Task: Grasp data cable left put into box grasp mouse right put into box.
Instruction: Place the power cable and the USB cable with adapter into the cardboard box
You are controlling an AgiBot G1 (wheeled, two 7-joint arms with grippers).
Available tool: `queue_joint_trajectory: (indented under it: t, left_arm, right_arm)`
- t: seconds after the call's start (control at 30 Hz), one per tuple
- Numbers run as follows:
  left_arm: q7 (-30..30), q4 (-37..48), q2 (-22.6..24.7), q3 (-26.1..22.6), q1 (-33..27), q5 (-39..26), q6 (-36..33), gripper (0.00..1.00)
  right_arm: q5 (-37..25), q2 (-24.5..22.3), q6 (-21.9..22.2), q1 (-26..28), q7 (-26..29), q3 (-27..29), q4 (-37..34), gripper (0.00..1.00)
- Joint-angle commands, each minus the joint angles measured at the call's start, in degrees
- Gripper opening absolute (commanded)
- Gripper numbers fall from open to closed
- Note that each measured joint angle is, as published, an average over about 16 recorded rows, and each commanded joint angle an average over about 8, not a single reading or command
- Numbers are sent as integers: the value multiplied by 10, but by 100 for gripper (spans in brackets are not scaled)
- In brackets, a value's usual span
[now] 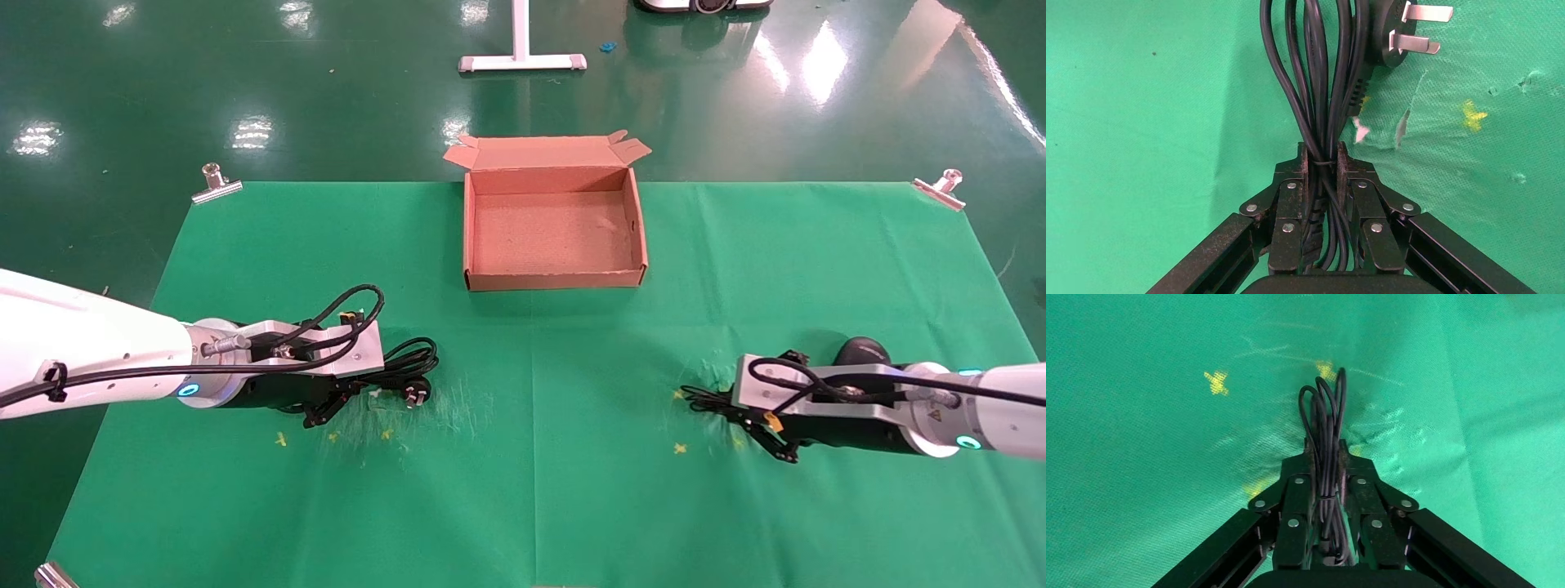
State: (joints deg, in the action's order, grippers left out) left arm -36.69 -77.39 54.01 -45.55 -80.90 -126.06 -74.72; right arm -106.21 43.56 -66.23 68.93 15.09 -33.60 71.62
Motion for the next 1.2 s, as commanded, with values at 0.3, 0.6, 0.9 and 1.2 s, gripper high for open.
queue_joint_trajectory:
  t: [0.3,0.6,0.9,1.2]
  left_arm:
    - [0,0,0,0,0,0,0,0]
    - [3,8,-5,14,-26,21,-8,0]
    - [5,8,-6,64,-119,115,-53,0]
    - [55,63,67,66,-153,113,8,0]
  right_arm:
    - [0,0,0,0,0,0,0,0]
    - [10,-12,2,8,-8,10,9,0]
    - [38,-41,24,30,-2,47,23,0]
    - [62,-61,27,51,-3,71,26,0]
